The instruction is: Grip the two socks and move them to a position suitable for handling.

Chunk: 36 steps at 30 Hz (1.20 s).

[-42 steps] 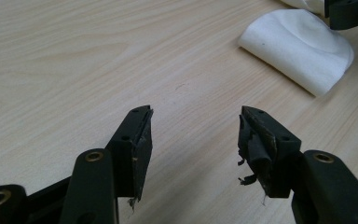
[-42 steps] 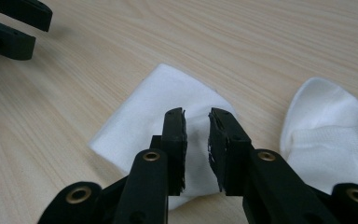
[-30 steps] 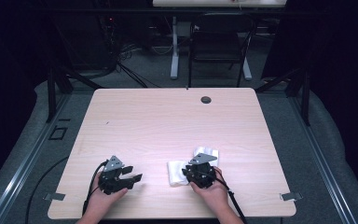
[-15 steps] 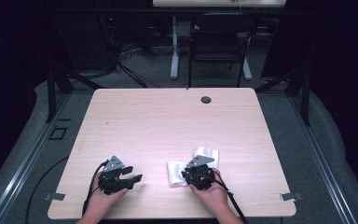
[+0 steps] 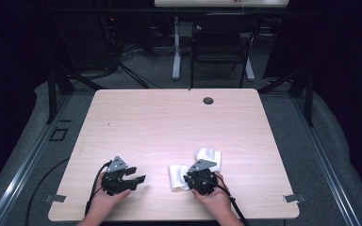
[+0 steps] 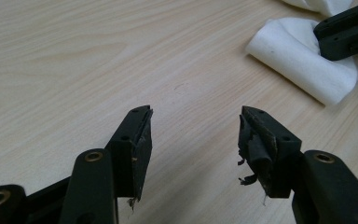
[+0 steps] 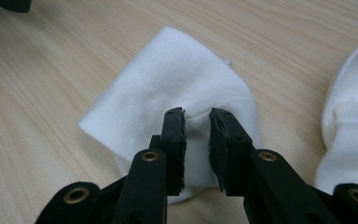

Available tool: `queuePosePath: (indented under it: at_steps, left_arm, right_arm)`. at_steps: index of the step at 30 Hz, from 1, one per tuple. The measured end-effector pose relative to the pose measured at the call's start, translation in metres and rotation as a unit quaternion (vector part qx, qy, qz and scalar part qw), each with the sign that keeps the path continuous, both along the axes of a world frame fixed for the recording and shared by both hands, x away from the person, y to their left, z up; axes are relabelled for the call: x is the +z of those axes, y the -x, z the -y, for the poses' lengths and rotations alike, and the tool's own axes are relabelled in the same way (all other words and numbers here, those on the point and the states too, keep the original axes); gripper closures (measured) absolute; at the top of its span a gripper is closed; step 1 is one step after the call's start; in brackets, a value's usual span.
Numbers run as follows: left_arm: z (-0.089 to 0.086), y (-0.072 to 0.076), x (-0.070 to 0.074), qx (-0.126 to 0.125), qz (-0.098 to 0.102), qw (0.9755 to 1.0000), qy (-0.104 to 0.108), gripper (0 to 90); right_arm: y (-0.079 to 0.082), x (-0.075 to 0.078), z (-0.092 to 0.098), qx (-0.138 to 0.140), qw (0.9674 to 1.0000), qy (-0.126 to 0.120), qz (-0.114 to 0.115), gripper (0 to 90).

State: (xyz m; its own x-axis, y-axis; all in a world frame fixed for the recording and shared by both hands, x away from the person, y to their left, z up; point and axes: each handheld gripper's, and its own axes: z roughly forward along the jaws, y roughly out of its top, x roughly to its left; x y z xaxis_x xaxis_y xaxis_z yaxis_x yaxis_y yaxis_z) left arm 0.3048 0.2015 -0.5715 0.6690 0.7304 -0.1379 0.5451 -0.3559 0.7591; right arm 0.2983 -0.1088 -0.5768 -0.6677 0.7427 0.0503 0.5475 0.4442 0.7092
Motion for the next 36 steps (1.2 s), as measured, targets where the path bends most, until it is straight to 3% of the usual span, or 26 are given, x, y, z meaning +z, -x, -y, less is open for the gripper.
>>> queuePosePath:
  at_steps: [14,18,20,26,32,36]
  left_arm:
    - [0.008,-0.002,0.000,-0.011,0.000,0.9999,0.002,44.7]
    - [0.008,-0.002,0.000,-0.011,0.000,0.9999,0.001,44.7]
    - [0.008,-0.002,0.000,-0.011,0.000,0.9999,0.000,44.7]
    - [0.008,-0.003,-0.001,-0.011,0.000,0.9999,-0.001,44.7]
    - [0.008,-0.003,-0.001,-0.011,-0.001,0.9999,-0.001,44.7]
    - [0.008,-0.002,-0.001,-0.012,0.000,0.9999,-0.001,44.7]
  right_arm:
    - [0.017,0.004,0.000,-0.006,0.9997,0.006,-0.022,74.3]
    - [0.016,0.014,0.012,-0.023,0.9991,-0.033,-0.012,70.8]
    - [0.013,0.013,0.019,-0.038,0.9984,-0.041,-0.015,70.6]
    - [0.007,0.005,0.024,-0.052,0.9979,-0.029,-0.024,68.1]
    - [0.005,0.000,0.023,-0.048,0.9980,-0.021,-0.034,67.7]
    - [0.005,0.000,0.023,-0.049,0.9976,-0.027,-0.041,72.2]
